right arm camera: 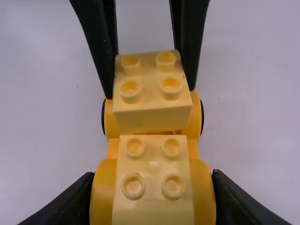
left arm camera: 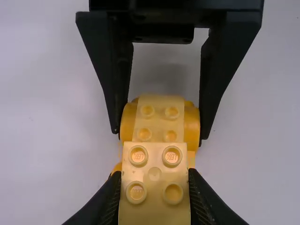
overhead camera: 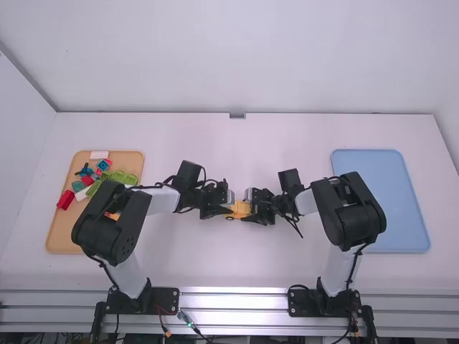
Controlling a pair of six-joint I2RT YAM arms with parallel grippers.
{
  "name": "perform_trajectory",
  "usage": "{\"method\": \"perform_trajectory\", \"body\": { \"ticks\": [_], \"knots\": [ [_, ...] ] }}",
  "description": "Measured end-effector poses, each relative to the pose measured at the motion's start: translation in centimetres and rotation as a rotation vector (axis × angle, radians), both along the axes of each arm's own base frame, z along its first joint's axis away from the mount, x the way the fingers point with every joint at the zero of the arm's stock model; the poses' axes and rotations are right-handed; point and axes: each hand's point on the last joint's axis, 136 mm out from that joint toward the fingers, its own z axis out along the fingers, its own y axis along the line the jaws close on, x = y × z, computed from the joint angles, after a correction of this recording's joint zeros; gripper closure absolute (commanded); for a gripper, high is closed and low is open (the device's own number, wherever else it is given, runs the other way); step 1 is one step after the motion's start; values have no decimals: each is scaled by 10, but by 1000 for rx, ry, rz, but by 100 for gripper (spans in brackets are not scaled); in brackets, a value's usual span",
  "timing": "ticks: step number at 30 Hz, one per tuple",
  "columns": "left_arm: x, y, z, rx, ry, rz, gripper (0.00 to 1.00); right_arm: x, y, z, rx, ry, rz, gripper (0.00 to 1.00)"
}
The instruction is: Assemble lego blocks to make yellow taxi
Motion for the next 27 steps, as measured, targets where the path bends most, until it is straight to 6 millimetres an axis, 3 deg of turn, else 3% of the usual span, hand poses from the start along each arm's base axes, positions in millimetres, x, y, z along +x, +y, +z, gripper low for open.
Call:
{"method": "perform_trajectory", "body": {
  "ticks": [12, 17, 20, 21, 22, 24, 27],
  "knots": [
    [-5, -1, -7, -1, 23, -19, 93, 0, 0, 1, -12, 0, 24, 48],
    [-6, -1, -6, 3, 8, -39, 84, 0, 0, 0, -17, -6, 27, 47],
    [-6, -1, -7, 7, 4, -40, 64, 0, 0, 0, -17, -7, 28, 47],
    [-6, -2, -7, 10, 0, -44, 38, 0, 0, 0, -18, -7, 27, 47],
    [-6, -2, -7, 10, -1, -46, 36, 0, 0, 0, -19, -9, 27, 47],
    [-11, -6, -9, 19, 0, -64, 8, 1, 0, 0, -19, -9, 25, 47],
    [-13, -7, -12, 30, 0, -63, 8, 1, 0, 0, -20, -9, 24, 47]
  ]
}}
